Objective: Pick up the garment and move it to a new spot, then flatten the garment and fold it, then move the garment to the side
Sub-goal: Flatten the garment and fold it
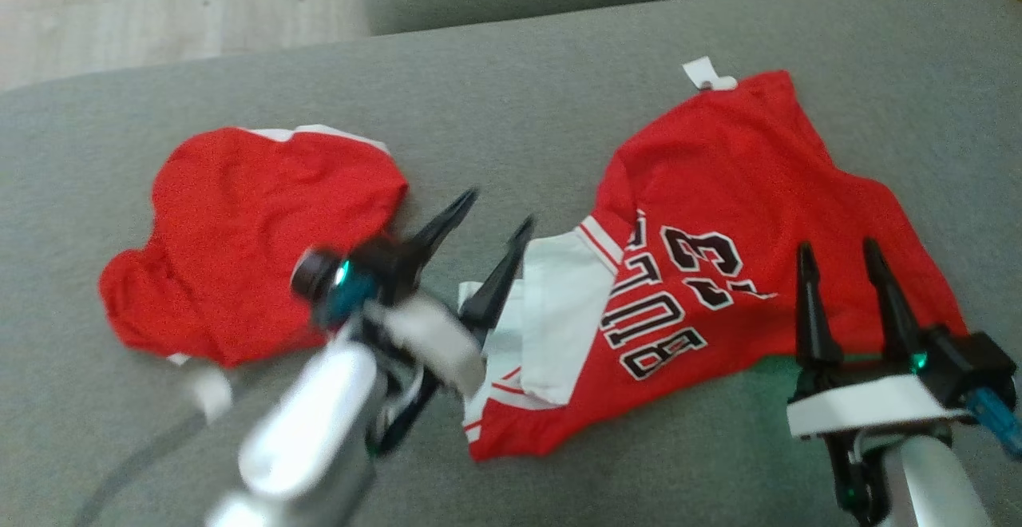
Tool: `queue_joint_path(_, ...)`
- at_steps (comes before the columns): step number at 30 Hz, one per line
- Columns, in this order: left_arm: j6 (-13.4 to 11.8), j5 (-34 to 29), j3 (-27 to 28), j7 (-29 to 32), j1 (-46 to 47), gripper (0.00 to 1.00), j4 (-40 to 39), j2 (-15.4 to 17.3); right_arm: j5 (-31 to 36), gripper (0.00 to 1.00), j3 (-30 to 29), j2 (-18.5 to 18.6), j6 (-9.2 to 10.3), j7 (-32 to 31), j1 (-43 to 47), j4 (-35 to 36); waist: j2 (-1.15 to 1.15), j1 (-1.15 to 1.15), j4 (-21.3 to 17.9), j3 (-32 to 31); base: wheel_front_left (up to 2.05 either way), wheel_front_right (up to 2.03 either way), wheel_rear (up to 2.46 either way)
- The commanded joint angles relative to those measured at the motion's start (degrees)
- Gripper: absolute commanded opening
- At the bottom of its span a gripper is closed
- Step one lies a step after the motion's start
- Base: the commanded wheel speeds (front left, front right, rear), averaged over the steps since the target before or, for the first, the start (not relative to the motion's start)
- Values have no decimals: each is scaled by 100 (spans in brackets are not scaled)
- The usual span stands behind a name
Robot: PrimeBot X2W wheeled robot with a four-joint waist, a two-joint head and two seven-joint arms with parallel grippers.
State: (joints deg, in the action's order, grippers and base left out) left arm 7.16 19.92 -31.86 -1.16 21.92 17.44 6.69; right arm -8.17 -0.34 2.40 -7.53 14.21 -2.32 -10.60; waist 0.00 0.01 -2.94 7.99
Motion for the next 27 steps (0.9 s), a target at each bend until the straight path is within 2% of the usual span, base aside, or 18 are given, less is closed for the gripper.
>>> queue_joint_path(1,28,408,-165,318,719,100,-247,249,-56,100,149,48,4,70,-303,143,0,-1,-161,133,0,0,0)
queue_joint_path(2,30,941,-627,754,1346,100,-316,632,-101,100,226,48,4,74,-422,120,0,-1,-304,234,0,0,0)
queue_joint_path(5,31,1705,-1347,1372,2124,100,-281,1226,-232,100,386,48,4,76,-597,138,0,-1,-548,325,0,0,0)
queue_joint_path(7,31,2341,-1747,1752,2492,100,-261,1502,-324,100,470,48,4,77,-663,164,0,-1,-696,372,0,0,0)
queue_joint_path(11,32,3148,-2532,2245,3065,100,-268,2022,-450,100,612,48,4,77,-712,200,0,-1,-986,452,0,0,0)
queue_joint_path(16,32,3737,-3492,2596,3474,100,-352,2514,-559,100,657,48,4,78,-714,236,0,-1,-1279,570,0,0,0)
queue_joint_path(19,32,3969,-3828,2548,3615,100,-323,2679,-614,100,666,48,4,78,-722,264,0,-1,-1404,648,0,0,0)
queue_joint_path(27,32,4140,-4118,2484,3738,100,-152,2795,-675,100,575,48,4,78,-722,238,0,-1,-1616,788,0,0,0)
